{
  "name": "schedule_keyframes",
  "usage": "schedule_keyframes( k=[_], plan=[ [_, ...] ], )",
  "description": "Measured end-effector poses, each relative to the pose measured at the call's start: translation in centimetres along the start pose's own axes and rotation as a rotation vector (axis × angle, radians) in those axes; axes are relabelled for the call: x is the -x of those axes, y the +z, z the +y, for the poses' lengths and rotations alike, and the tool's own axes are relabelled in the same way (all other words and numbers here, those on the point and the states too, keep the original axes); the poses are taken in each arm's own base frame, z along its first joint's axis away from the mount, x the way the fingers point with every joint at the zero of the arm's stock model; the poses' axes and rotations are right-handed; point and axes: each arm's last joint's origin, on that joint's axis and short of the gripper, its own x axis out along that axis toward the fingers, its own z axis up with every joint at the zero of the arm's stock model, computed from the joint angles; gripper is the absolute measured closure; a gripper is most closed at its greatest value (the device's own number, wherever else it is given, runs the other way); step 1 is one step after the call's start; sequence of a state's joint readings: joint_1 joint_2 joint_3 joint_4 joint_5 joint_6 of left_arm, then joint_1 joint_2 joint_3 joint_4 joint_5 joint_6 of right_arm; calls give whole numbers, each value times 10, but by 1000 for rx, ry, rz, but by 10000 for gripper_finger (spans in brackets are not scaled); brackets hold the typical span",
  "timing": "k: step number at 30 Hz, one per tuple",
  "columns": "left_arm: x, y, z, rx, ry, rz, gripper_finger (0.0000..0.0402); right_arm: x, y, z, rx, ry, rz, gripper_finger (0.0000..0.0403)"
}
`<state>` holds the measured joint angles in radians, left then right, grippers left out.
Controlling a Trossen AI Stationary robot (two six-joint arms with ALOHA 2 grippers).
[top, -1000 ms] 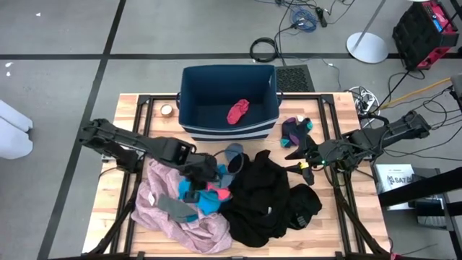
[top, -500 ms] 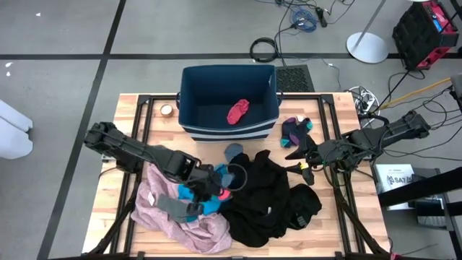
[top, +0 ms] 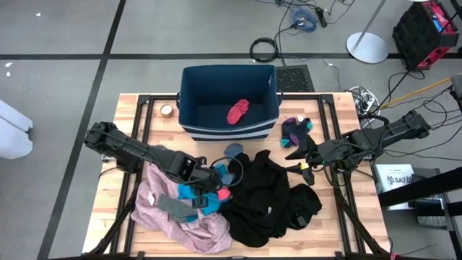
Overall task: Sort clothes
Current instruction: Put the pink sock into the blue laundry bin
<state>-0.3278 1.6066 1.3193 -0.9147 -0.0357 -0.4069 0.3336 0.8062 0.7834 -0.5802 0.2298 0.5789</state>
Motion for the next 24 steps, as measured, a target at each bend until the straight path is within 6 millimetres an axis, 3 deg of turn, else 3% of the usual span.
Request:
schedule_keyframes(
  k=[5,15,24],
  plan=[
    [0,0,0,3,8,3,327,0,0,0,-1,-1,0,188],
    [-16,-8,4,66,44,21,232,0,0,0,0,-1,0,188],
    [-25,-3,6,71,42,-61,221,0,0,0,8,-1,0,188]
  ],
)
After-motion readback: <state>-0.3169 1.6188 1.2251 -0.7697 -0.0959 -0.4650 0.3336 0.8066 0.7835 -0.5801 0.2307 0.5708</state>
